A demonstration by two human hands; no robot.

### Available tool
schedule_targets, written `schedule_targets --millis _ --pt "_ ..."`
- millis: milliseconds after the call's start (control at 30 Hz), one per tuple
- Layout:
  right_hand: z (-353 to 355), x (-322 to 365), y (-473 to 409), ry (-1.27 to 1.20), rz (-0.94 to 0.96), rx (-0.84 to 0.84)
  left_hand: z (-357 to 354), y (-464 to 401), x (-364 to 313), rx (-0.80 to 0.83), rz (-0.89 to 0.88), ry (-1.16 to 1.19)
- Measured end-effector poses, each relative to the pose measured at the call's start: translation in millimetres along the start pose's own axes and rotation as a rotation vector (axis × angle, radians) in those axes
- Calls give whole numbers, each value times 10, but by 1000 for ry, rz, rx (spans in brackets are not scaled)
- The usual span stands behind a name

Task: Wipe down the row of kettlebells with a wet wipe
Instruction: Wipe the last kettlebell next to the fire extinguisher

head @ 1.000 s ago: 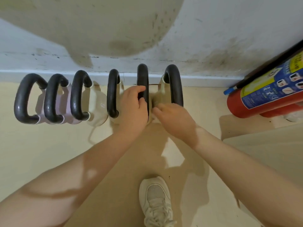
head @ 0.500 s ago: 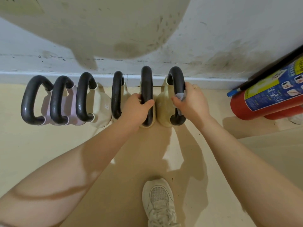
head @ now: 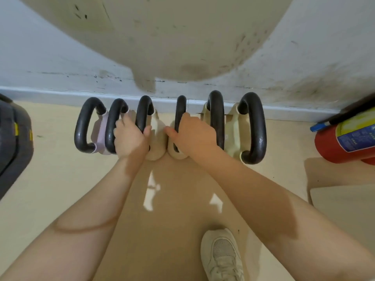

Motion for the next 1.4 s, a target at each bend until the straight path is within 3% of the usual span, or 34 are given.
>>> schedule_targets --millis 100,200,600,700,767,867,933,1033,1200,1300,1400 --pt "-182 -52 -176 -24 -125 20 -103 58 70 49 -96 166" --pt "-239 -77 -239 -21 -137 -1 -56 82 44 -16 -165 142" --pt "-147 -25 -132 -4 -113 -28 -30 44 -8 52 -149 86" --pt "278 -55 70 -341 -73 -120 294 294 -626 -33 -345 175" --pt "664 -161 245 -719 -42 -208 281 548 -1098 185 -375 422" --pt "1189 -479 539 -1088 -81 -413 -119 1028 -1569 745 -29 917" --pt "1439 -673 725 -1113 -79 -542 -336 1377 -1905 1039 188 1190" --pt "1642 -911 941 -864 -10 -631 -433 1729 -2358 1146 334 1411" --pt "1808 -1537 1412 -304 -53 -725 -576 2052 -2932 1280 263 1381" --pt "1872 -1834 1830 -156 -59 -772 -685 2312 -3202 1396 157 1240" --pt "2021 -2120 2278 -158 -144 -869 -745 2746 -3447 1550 -28 1041"
Point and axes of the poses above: each hand's wrist, its own y-axis away from the middle knuckle, its own z-axis out of the back of the hand, x = y × z, the point moved 9 cm from there along -y, towards the middle knuckle, and after that the axes turned 4 degrees about x, right-handed, at the moved point
